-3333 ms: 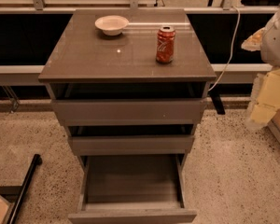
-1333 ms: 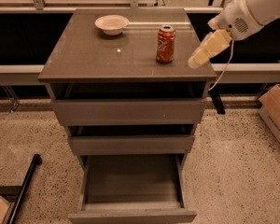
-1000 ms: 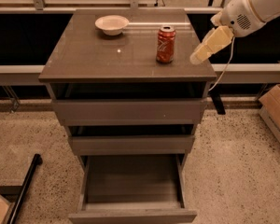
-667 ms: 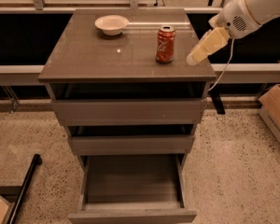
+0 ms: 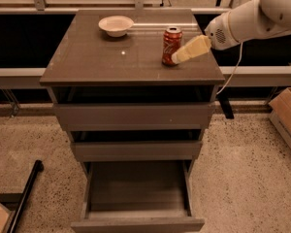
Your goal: Place coke can into bottom drawer
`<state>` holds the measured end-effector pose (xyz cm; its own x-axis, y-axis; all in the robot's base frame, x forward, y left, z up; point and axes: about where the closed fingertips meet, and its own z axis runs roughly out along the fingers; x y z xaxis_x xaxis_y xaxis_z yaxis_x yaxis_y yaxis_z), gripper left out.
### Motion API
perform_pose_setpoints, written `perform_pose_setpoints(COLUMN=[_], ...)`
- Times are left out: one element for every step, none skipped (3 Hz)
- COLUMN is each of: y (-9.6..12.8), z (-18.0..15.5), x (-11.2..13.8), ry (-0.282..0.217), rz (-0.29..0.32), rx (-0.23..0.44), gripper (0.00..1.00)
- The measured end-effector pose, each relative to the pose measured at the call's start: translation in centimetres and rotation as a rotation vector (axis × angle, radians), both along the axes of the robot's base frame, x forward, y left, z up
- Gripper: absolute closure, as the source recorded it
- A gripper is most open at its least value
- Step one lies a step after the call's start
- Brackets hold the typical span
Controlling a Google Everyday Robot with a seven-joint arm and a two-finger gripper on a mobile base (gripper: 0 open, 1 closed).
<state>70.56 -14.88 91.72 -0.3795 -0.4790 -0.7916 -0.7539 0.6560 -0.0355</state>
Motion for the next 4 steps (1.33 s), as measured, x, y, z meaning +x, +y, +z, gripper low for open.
perform_pose_setpoints(y=[0.8, 1.5, 2.9, 4.1], z=[-2.5, -3.9, -4.3, -3.8], x=[5.8, 9.2, 10.6, 10.2], ry=[-0.061, -0.087, -0.099, -0.103], rz=[-0.071, -0.084, -0.070, -0.048], rx=[0.103, 0.160, 0.187, 0.183], gripper=[0.00, 0.00, 0.19, 0.41])
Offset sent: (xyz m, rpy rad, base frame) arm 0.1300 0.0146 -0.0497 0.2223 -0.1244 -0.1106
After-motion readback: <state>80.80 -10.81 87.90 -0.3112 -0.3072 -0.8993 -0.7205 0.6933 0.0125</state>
